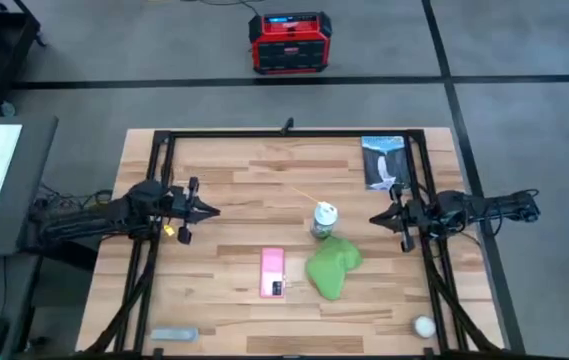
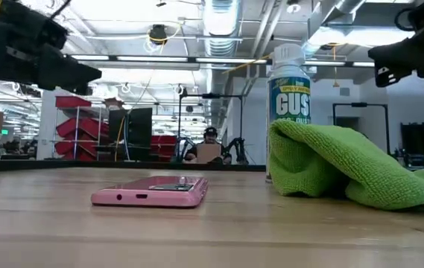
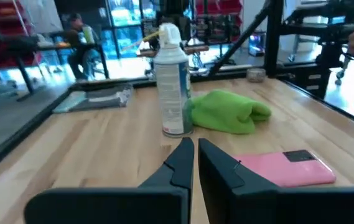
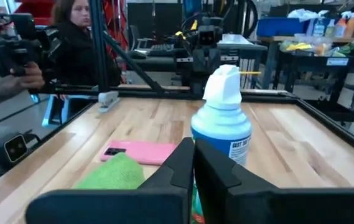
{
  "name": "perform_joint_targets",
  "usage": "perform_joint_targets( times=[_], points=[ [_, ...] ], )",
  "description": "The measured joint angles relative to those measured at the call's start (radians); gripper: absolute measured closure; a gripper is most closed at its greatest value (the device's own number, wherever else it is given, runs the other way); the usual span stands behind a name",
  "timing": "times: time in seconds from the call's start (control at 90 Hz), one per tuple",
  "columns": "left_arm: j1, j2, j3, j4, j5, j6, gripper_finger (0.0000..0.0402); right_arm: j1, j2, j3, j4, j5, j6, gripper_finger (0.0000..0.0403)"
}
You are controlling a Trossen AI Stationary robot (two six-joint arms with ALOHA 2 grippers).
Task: Apply microfiber cloth
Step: Return to Home Position
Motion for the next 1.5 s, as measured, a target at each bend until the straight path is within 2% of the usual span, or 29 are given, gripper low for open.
perform_joint_targets(
  times=[0.078, 0.211, 0.522, 0.7, 1.089, 1.244, 1.4, 1.5],
  points=[
    [0.000, -0.065, -0.007, 0.010, -0.004, -0.001, 0.0402, -0.021, 0.001, -0.044, 0.069, -0.006, -0.001, 0.0403],
    [-0.001, -0.090, -0.006, 0.001, 0.008, 0.009, 0.0402, -0.082, 0.050, -0.048, 0.070, -0.053, 0.018, 0.0403],
    [-0.001, 0.048, -0.016, 0.011, -0.026, -0.023, 0.0402, -0.204, 0.149, -0.049, 0.068, -0.102, 0.032, 0.0403],
    [-0.008, 0.065, -0.018, 0.013, -0.027, -0.025, 0.0402, -0.218, 0.171, -0.049, 0.090, -0.150, 0.020, 0.0403],
    [-0.010, 0.062, 0.004, 0.001, -0.027, -0.056, 0.0402, -0.223, 0.167, -0.050, 0.126, -0.146, 0.064, 0.0403],
    [-0.036, 0.006, 0.072, -0.036, -0.018, -0.002, 0.0402, -0.227, 0.167, -0.050, 0.099, -0.136, 0.063, 0.0403],
    [-0.060, -0.127, 0.084, -0.166, -0.036, 0.018, 0.0402, -0.227, 0.174, -0.050, 0.074, -0.119, 0.062, 0.0403],
    [-0.067, -0.123, 0.086, -0.206, -0.047, 0.003, 0.0402, -0.227, 0.167, -0.050, 0.072, -0.118, 0.040, 0.0403]
  ],
)
